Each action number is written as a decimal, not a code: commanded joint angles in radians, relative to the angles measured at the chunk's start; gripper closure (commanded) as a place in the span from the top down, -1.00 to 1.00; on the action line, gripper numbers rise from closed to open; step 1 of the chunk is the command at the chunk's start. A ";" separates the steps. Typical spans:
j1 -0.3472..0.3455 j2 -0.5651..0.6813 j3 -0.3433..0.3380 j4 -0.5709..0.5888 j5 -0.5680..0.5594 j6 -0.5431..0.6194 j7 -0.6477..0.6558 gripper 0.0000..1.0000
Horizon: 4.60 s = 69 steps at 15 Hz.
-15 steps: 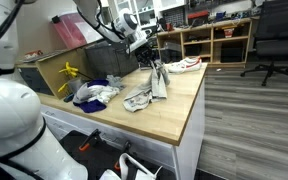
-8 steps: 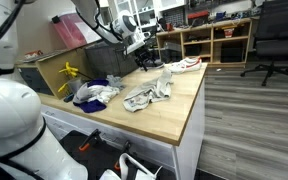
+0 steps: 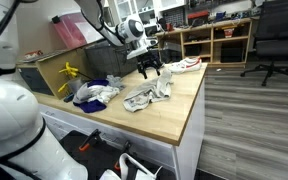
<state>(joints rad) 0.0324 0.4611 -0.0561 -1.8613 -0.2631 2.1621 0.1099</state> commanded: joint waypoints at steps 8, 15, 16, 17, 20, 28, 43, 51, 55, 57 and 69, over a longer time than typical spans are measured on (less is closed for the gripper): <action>-0.070 0.067 -0.017 -0.006 0.060 -0.002 -0.023 1.00; -0.067 0.127 -0.019 0.021 0.062 0.013 -0.024 0.31; -0.066 0.129 -0.019 0.023 0.062 0.013 -0.024 0.17; -0.065 0.131 -0.019 0.027 0.061 0.013 -0.024 -0.02; -0.060 0.128 -0.022 0.024 0.052 0.021 -0.021 -0.45; -0.035 0.103 -0.025 -0.007 0.026 0.057 -0.012 -0.98; 0.009 0.007 0.101 0.009 0.198 0.036 -0.022 -0.98; 0.026 0.049 0.158 0.125 0.404 0.027 0.003 -0.98; 0.049 0.094 0.162 0.220 0.446 0.012 0.030 -0.98; 0.062 0.123 0.160 0.269 0.450 0.002 0.048 -0.98; 0.109 0.257 0.185 0.446 0.479 -0.022 0.097 -0.98</action>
<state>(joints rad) 0.1415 0.6852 0.1145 -1.4788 0.1785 2.1911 0.1860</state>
